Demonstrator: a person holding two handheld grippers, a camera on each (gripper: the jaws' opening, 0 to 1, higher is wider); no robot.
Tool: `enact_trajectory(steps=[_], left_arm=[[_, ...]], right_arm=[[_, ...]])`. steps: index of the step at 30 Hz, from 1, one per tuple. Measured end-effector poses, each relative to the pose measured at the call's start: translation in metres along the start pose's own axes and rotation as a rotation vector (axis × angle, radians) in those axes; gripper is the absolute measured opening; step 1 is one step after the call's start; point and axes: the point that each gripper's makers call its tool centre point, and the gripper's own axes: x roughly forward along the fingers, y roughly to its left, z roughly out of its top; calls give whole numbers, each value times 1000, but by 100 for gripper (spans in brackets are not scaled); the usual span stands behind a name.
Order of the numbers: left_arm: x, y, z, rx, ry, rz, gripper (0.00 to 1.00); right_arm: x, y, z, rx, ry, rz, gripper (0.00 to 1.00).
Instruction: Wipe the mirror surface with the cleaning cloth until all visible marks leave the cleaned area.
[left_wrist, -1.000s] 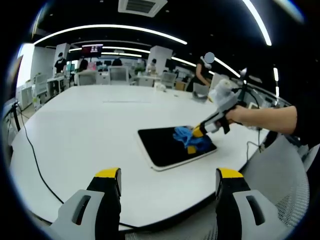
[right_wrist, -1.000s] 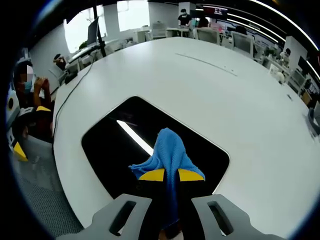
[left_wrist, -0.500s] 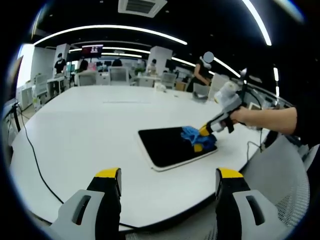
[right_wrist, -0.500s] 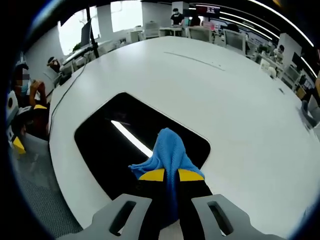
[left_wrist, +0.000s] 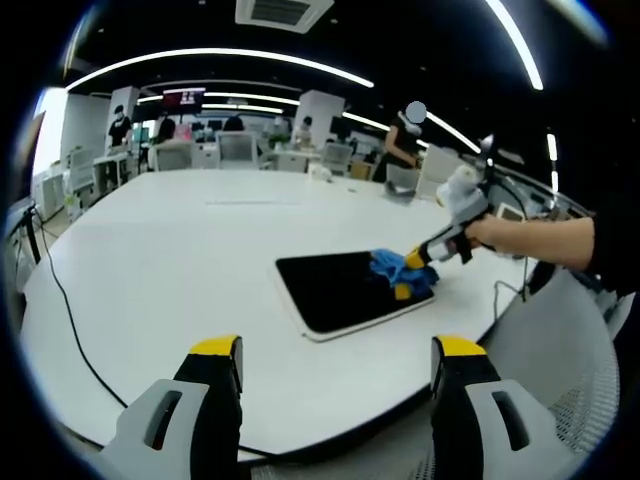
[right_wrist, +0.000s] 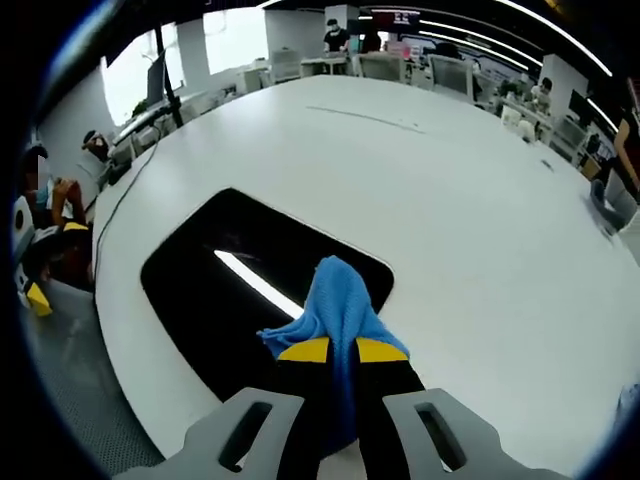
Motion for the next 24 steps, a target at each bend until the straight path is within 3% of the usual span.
enact_trajectory(steps=[10, 24], left_arm=[[0, 0, 0, 1, 1, -1, 77], [0, 0, 0, 0, 0, 0, 75]], right_arm=[[-1, 2, -1, 31, -7, -39, 2], [-8, 9, -11, 45, 9, -33, 2]])
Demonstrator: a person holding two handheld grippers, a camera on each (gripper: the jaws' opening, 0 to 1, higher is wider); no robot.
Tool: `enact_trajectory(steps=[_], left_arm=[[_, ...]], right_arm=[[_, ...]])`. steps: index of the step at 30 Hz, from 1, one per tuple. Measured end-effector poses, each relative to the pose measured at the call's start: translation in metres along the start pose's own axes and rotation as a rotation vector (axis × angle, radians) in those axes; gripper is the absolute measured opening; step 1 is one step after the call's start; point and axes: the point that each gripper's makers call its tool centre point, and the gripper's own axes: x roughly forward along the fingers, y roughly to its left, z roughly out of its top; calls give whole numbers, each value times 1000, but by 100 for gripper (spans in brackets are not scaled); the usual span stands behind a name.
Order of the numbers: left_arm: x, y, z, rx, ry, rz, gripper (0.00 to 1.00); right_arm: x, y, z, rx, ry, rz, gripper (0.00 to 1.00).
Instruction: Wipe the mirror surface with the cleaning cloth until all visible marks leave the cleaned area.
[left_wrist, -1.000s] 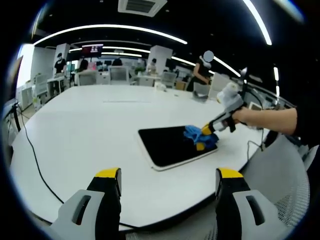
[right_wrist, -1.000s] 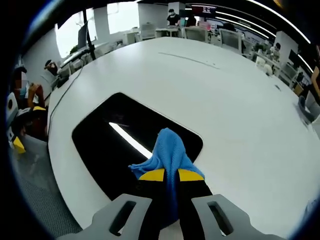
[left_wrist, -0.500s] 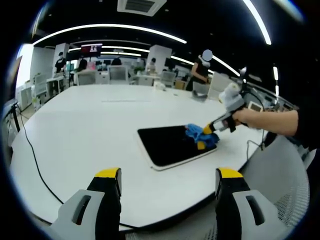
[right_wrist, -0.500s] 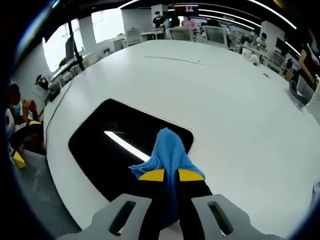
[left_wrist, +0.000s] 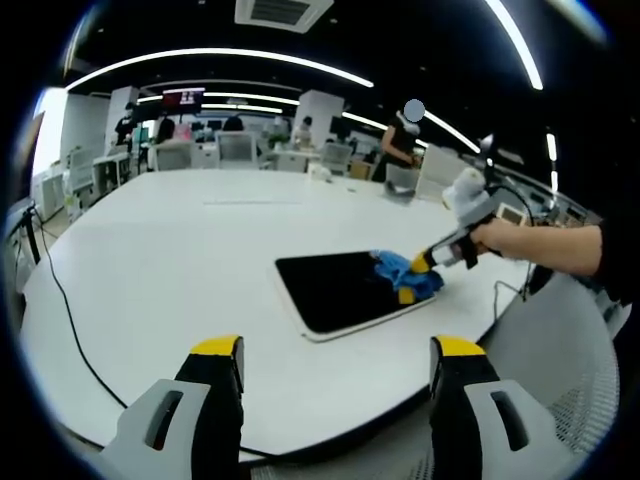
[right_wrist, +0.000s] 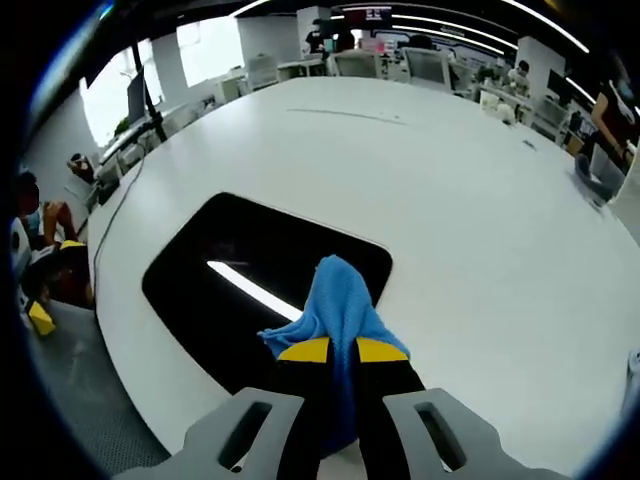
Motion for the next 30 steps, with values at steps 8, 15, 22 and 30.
enact_trajectory(steps=[8, 15, 22, 30], left_arm=[[0, 0, 0, 1, 4, 1, 75], [1, -1, 0, 2, 2, -3, 75], [0, -1, 0, 3, 0, -7, 75], [0, -2, 1, 4, -6, -8, 75]], right_arm=[[-5, 5, -8, -2, -3, 8, 2], [-13, 13, -20, -10, 13, 22, 2], [-16, 16, -24, -3, 17, 15, 3], [-17, 21, -25, -16, 20, 13, 3]])
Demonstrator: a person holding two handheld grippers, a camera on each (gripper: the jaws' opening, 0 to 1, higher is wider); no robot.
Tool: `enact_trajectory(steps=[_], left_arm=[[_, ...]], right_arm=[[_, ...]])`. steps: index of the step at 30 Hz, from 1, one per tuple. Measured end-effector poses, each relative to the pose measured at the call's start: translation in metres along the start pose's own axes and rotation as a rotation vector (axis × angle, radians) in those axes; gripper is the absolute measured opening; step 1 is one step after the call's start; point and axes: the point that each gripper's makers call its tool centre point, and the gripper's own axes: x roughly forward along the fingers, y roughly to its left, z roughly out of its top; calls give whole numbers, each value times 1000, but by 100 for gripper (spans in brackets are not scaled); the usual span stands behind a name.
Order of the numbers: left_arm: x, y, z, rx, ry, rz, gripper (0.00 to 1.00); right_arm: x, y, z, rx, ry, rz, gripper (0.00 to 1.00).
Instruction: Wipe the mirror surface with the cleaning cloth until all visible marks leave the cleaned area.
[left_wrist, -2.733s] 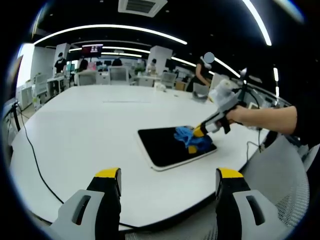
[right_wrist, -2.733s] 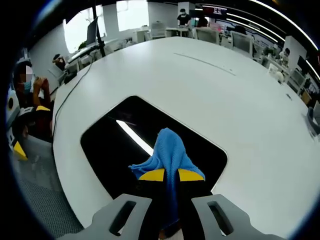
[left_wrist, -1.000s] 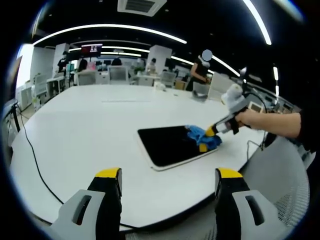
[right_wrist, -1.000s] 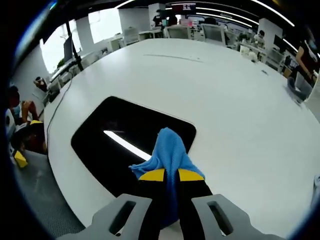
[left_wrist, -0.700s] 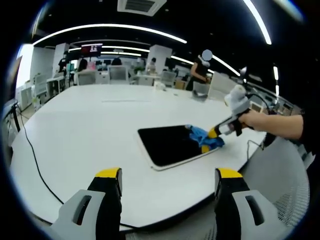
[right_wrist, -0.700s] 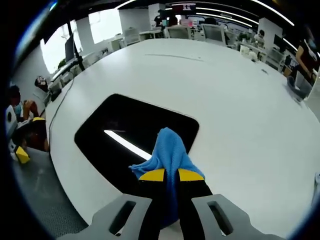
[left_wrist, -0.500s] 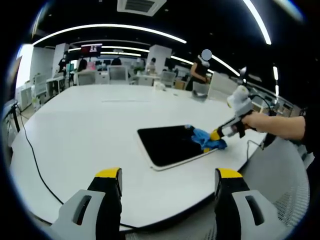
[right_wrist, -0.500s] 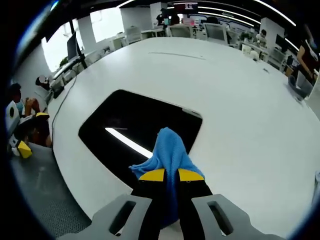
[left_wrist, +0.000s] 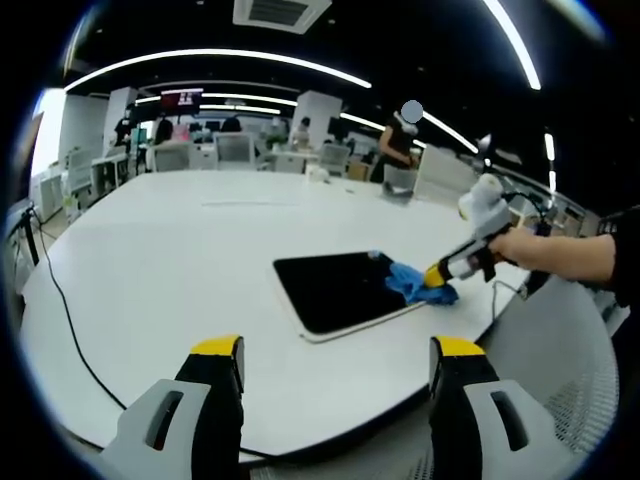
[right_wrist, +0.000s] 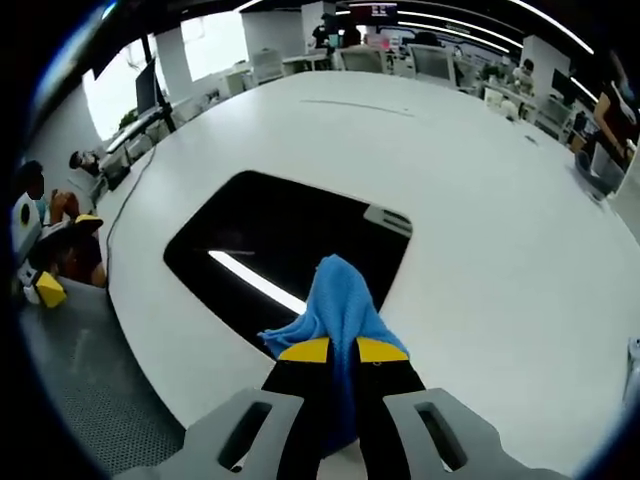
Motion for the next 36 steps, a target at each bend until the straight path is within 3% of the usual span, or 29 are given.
enact_trajectory(steps=[21, 36], left_arm=[[0, -1, 2, 2, -10, -4, 75], [0, 0, 1, 2, -9, -1, 75]], right_arm=[[9, 28, 11, 15, -15, 60, 3], [20, 72, 27, -26, -19, 124, 3]])
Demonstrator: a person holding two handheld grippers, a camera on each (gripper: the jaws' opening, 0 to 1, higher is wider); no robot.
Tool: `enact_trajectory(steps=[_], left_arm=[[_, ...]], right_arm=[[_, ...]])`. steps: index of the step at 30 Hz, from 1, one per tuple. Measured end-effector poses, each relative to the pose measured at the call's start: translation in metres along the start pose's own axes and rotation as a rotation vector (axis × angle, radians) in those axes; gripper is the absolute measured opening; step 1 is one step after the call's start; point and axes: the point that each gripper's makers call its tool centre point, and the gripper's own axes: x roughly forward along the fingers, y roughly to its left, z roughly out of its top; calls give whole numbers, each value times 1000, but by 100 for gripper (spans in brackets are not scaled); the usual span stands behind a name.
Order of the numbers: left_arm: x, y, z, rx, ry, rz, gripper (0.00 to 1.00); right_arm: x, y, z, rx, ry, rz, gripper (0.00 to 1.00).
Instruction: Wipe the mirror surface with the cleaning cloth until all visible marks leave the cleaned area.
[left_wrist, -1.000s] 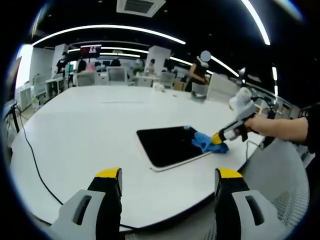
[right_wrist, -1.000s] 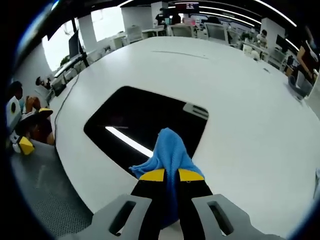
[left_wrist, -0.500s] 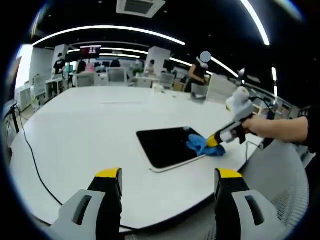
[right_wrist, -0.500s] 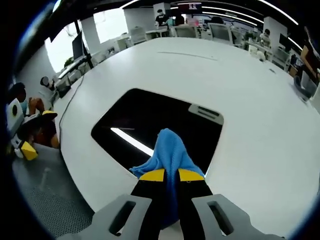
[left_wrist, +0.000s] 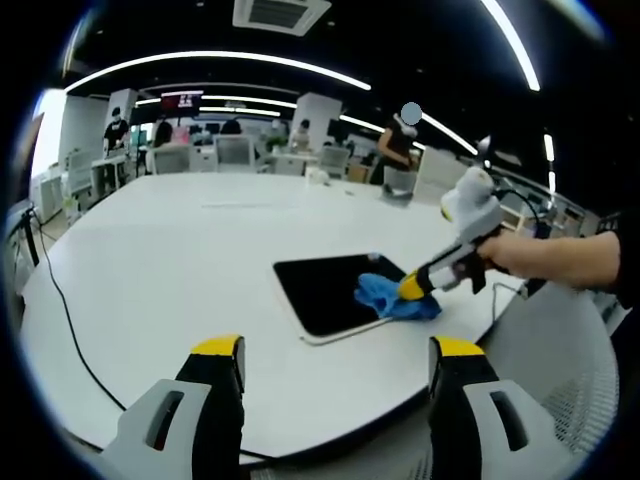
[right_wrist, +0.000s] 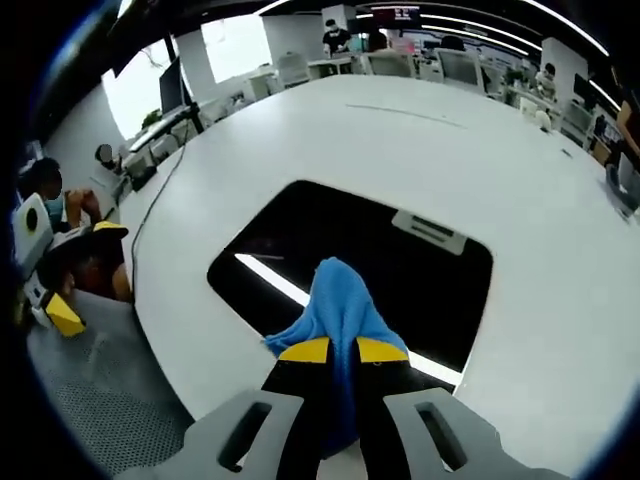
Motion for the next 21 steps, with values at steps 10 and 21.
enact_trajectory(steps=[10, 21], left_arm=[[0, 0, 0, 0, -2, -1, 75], [0, 0, 1, 1, -7, -2, 74]], right_arm=[[13, 26, 13, -8, -13, 45, 3], [23, 51, 21, -18, -27, 91, 3]])
